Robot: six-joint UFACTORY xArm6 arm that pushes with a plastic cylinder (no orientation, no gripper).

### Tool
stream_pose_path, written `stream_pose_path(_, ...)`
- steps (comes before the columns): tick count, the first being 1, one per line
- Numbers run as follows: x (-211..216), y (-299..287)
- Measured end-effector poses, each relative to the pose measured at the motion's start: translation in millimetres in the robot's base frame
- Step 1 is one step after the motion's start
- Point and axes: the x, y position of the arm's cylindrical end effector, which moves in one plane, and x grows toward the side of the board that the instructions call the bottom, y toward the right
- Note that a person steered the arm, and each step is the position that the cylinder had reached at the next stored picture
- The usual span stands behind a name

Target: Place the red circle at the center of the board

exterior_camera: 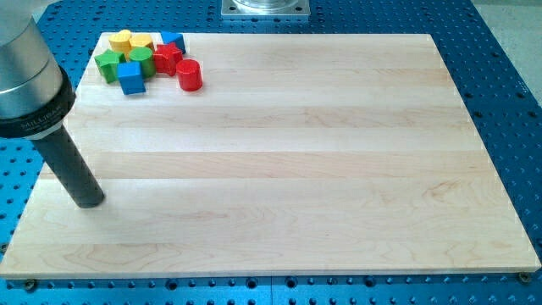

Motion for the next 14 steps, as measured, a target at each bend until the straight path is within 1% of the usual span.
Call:
stream_pose_path(2, 3.6, -5.8)
stream_pose_path(3, 13.5, -8.5)
stream_pose_path(4, -36.4, -44.9)
stream_pose_path(5, -80.9, -69.1)
stream_pose_path(6, -166.5, -73.8)
stream_pose_path(8, -285.3, -65.3)
stream_pose_path(9, -337.8, -53.9)
stream_pose_path(10, -318.2, -12.8)
stream_pose_path(11, -271.0, 21.5)
stream_pose_path(13, -223.8, 71.6)
stream_pose_path(14, -169.0, 120.5)
